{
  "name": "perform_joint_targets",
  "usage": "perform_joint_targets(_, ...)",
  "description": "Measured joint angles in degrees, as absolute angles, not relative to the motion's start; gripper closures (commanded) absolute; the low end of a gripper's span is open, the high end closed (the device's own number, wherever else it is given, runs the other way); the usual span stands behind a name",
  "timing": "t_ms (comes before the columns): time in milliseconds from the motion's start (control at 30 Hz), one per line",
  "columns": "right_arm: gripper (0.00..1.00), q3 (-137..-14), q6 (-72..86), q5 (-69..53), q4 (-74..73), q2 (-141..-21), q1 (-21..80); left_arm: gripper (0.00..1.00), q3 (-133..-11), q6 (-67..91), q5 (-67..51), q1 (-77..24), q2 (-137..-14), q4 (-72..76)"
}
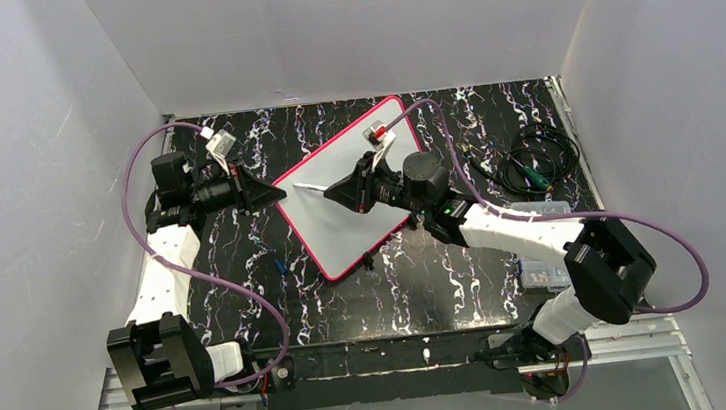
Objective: Write a sentence on the whiteboard
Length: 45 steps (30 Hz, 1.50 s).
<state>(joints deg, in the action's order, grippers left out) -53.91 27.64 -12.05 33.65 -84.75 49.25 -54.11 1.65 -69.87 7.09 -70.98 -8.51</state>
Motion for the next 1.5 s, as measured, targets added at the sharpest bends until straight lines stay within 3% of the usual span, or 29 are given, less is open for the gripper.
perform_joint_targets(1500, 0.99, -53.3, 25.0, -6.3, 31.1, -84.3, 51.5, 1.00, -54.3, 1.5, -68.5, 7.1, -71.0, -9.3)
